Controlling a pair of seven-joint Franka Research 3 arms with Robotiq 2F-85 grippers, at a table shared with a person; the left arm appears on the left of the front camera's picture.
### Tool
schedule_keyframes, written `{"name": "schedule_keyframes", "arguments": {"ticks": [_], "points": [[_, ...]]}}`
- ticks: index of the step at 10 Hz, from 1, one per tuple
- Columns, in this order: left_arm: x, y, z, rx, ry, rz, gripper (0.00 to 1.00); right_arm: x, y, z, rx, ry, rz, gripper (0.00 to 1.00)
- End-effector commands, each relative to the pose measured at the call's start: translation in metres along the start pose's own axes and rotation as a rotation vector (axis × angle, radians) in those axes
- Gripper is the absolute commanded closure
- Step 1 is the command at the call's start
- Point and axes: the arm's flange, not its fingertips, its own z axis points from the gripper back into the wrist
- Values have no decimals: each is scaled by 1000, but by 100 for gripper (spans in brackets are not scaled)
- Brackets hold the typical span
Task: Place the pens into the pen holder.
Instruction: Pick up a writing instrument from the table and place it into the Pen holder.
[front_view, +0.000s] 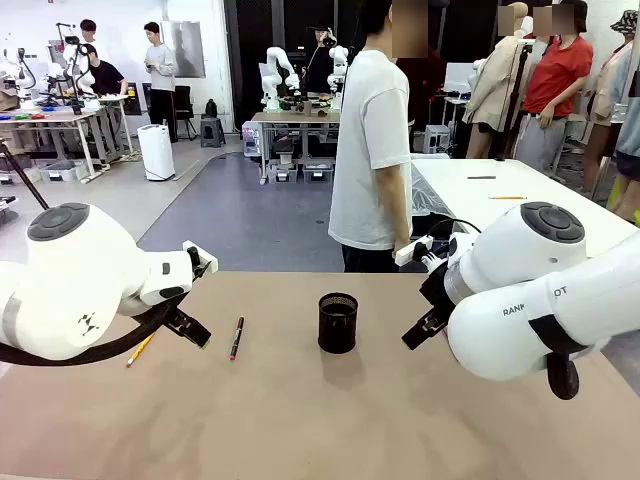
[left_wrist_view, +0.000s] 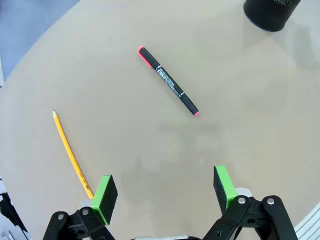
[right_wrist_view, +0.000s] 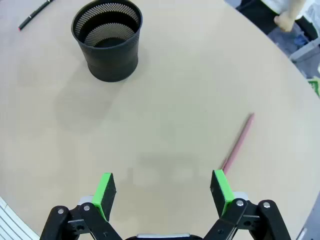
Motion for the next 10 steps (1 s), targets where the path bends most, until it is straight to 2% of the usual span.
{"name": "schedule_keyframes", "arguments": {"ticks": [1, 10], "points": [[0, 0, 0, 0, 0, 0, 0, -1, 1, 3, 0, 0, 1, 0], [0, 0, 0, 0, 0, 0, 0, -1, 1, 3, 0, 0, 1, 0]]}}
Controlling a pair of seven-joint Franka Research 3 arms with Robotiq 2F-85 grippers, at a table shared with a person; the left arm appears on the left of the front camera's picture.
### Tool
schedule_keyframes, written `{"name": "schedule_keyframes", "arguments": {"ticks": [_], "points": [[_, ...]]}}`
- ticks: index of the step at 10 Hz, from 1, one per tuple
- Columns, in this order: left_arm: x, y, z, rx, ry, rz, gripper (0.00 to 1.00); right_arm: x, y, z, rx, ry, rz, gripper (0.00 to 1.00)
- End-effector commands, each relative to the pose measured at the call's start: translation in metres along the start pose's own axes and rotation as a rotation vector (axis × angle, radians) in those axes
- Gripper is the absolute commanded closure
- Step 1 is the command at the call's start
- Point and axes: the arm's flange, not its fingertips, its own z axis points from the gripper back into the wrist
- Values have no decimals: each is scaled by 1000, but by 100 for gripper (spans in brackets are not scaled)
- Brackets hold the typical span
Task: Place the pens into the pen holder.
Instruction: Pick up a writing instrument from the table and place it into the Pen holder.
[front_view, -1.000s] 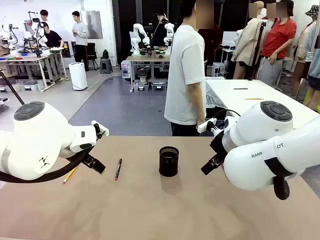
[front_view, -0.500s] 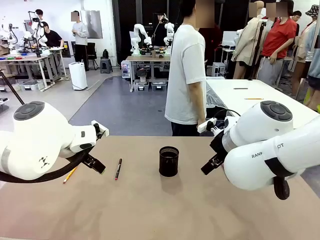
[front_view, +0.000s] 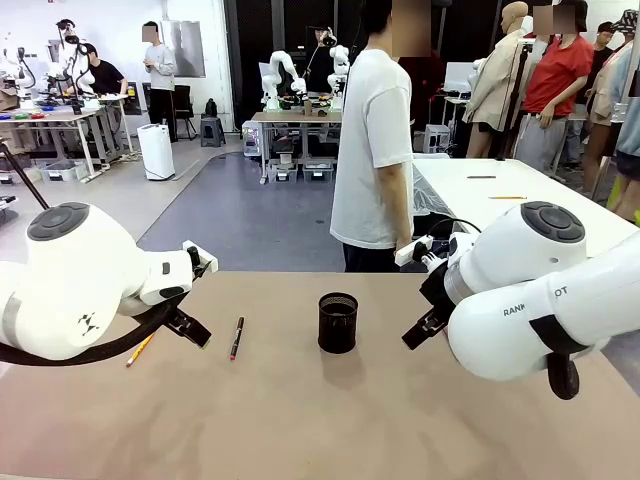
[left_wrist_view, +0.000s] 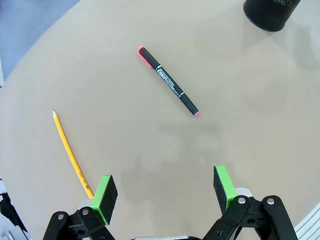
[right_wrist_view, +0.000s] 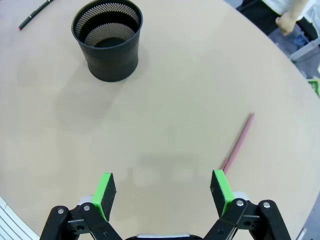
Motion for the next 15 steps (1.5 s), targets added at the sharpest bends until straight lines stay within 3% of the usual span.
{"name": "schedule_keyframes", "arguments": {"ticks": [1, 11, 13, 15], "points": [[0, 0, 0, 0, 0, 0, 0, -1, 1, 3, 1, 0, 0, 0], [0, 0, 0, 0, 0, 0, 0, 0, 0, 0, 0, 0, 0, 0], [14, 1, 20, -98, 81, -3, 0, 2, 8, 3, 69, -31, 14, 0], [22, 8, 33, -230, 101, 0, 0, 7, 13, 12, 235, -31, 8, 0]]}}
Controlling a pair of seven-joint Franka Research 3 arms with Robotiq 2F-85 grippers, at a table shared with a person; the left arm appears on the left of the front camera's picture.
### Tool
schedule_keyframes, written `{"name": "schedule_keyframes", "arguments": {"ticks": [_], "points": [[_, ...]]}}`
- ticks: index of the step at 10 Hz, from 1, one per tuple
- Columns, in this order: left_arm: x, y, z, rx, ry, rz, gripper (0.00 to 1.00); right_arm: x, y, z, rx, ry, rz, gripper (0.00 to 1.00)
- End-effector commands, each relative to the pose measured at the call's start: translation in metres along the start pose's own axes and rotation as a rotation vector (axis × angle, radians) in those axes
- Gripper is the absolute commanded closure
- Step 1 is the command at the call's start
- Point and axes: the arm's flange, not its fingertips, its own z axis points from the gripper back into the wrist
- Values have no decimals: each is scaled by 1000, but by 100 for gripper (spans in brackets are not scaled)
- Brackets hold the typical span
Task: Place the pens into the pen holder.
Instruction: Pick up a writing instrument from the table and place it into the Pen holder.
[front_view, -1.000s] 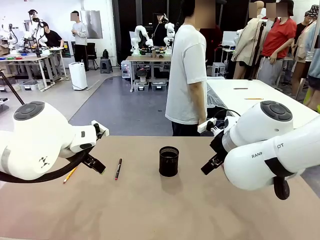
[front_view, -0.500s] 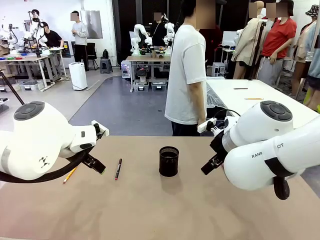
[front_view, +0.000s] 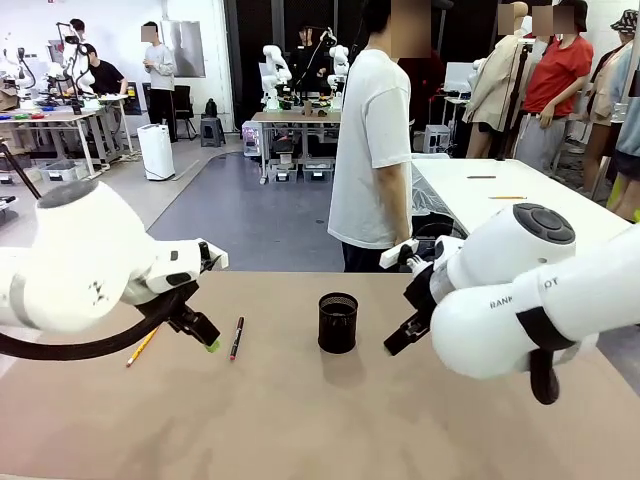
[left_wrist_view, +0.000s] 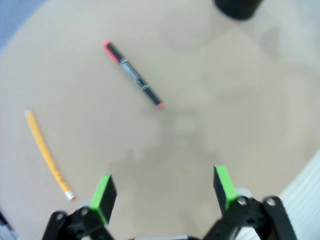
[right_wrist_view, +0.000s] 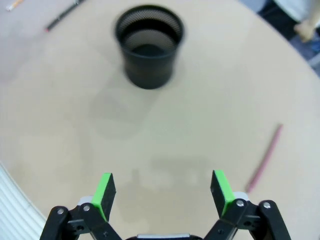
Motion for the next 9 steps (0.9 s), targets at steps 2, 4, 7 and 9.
{"name": "schedule_keyframes", "arguments": {"ticks": [2, 4, 7, 9], "points": [[10, 34, 40, -176, -36, 21, 0, 7, -26, 26, 221, -27, 4, 0], [14, 46, 66, -243, -101, -14, 0, 22, -31, 51, 284, -14, 41, 0], [13, 69, 98, -244, -171, -79, 0, 48, -57, 98, 312, -45, 66, 0], [11, 91, 121, -190, -215, -97, 0, 64, -85, 132, 260, -72, 124, 0]]}}
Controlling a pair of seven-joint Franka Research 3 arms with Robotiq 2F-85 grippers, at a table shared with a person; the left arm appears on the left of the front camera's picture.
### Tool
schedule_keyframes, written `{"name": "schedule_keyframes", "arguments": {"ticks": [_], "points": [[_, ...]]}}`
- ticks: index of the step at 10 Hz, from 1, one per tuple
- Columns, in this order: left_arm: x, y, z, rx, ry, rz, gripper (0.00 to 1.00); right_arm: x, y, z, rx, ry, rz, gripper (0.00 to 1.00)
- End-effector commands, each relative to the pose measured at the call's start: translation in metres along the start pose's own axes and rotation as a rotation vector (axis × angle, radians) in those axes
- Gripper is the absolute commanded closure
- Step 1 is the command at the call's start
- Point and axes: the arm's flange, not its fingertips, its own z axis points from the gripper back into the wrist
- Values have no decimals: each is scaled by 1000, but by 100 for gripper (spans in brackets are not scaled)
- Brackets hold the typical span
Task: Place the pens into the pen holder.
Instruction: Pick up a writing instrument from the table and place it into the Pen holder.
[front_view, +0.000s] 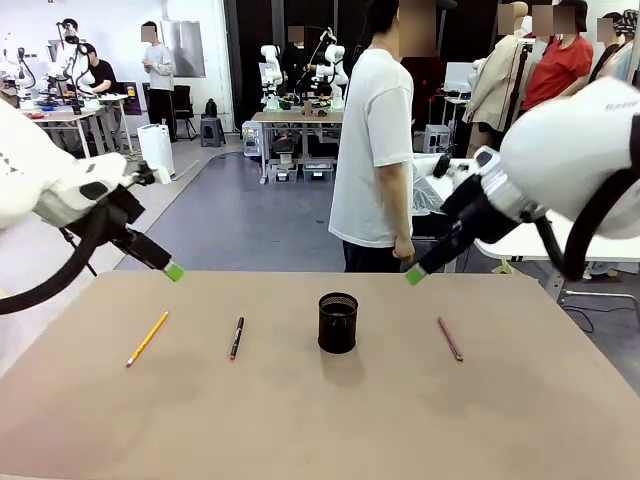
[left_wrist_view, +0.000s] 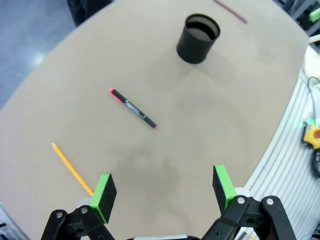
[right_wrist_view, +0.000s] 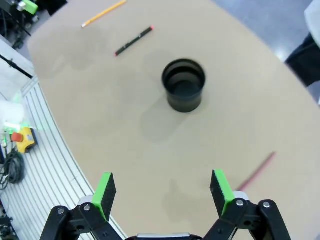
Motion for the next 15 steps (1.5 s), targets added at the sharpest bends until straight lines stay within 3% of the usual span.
{"name": "schedule_keyframes", "arguments": {"ticks": [1, 8, 15], "points": [[-1, 18, 24, 38, -59, -40, 0, 10, -19, 29, -11, -43, 63, 0], [5, 52, 83, 197, -166, 3, 0, -5, -81, 110, -45, -162, 76, 0], [20, 53, 109, 224, -151, -7, 0, -6, -104, 119, -49, -209, 55, 0]]}}
